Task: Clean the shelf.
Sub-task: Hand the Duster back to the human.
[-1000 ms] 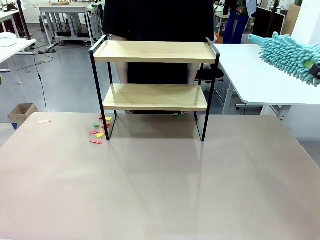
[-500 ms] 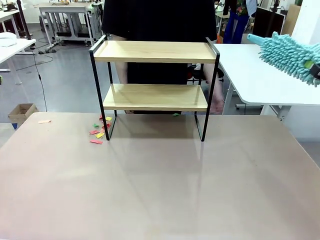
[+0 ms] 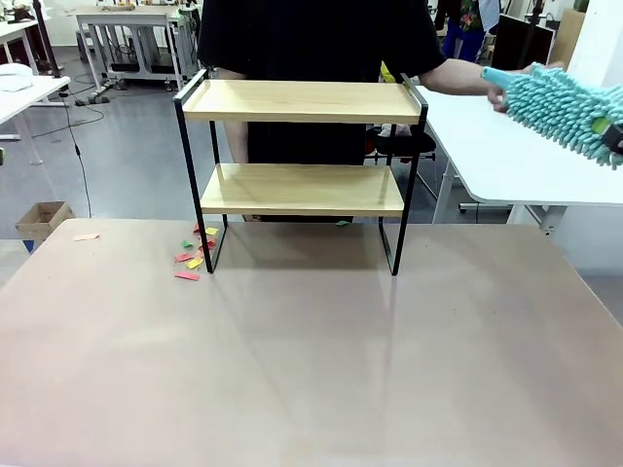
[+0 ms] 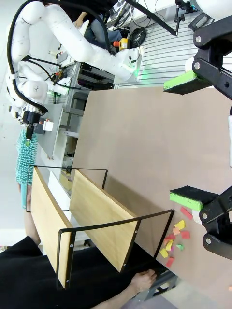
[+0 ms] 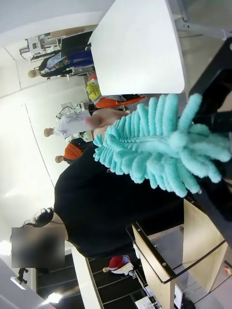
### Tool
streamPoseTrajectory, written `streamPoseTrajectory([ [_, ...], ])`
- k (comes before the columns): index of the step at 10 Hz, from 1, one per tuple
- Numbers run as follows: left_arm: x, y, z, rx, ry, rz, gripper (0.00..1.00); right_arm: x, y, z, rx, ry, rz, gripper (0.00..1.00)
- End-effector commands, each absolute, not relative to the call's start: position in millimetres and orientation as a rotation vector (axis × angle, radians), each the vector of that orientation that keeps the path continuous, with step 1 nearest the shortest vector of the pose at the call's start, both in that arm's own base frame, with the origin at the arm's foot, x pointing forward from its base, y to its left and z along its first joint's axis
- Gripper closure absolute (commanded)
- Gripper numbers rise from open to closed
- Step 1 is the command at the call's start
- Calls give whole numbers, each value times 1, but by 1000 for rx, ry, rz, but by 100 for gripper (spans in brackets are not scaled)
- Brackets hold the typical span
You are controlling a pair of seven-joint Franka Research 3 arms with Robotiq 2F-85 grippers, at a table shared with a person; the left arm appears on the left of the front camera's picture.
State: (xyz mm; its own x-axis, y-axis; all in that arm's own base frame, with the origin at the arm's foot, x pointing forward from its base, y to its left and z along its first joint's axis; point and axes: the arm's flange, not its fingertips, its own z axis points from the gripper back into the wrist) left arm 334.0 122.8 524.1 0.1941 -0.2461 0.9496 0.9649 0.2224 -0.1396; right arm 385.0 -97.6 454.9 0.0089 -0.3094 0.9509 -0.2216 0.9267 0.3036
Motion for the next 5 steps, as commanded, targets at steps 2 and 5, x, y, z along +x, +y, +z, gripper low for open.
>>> streamPoseTrajectory([
  [2, 332, 122, 526, -955, -987, -1054, 0, 386, -97, 456, 420, -1580, -71, 84],
  [5, 332, 122, 526, -955, -987, -1054, 0, 386, -97, 456, 420, -1580, -71, 84],
])
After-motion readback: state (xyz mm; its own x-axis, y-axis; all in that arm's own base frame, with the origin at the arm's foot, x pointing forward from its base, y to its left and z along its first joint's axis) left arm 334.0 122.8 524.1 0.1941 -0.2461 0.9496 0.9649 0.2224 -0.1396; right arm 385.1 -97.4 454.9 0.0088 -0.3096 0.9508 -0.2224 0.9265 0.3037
